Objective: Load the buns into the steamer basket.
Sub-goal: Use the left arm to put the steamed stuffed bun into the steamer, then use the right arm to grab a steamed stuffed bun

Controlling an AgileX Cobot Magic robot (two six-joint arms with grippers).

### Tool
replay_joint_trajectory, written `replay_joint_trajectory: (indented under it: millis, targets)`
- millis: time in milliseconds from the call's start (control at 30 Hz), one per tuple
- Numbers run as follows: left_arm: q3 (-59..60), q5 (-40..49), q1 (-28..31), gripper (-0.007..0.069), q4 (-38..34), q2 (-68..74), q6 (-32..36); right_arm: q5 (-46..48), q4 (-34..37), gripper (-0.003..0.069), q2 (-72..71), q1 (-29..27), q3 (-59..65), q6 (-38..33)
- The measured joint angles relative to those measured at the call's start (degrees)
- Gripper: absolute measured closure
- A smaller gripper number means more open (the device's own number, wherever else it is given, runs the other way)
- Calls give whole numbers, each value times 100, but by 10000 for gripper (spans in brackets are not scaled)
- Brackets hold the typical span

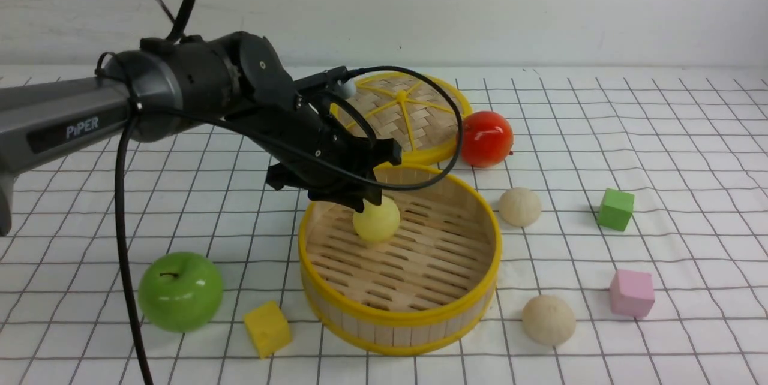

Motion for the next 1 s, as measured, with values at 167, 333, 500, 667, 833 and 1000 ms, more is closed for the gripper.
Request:
replay_joint_trajectory:
  millis: [167, 333, 500, 667, 833, 1000]
  targets:
    - [-122, 358, 0, 210, 177, -463, -34, 0, 0, 419, 0, 0, 0, 0]
    - [-548, 1543, 8, 170, 675, -1347, -52, 0, 0, 419, 0, 0, 0, 0]
    - [-621, 2862, 8, 254, 1078, -2613, -376, 0, 0, 419, 0, 0, 0, 0]
    - [-413, 3053, 8, 437, 1220, -4134, -467, 0, 0, 419, 0, 0, 0, 0]
    - [451, 2967, 8, 592, 1235, -5910, -486, 0, 0, 419, 0, 0, 0, 0]
    - [2475, 1892, 8, 638, 1254, -7818, -486, 0, 0, 419, 0, 0, 0, 0]
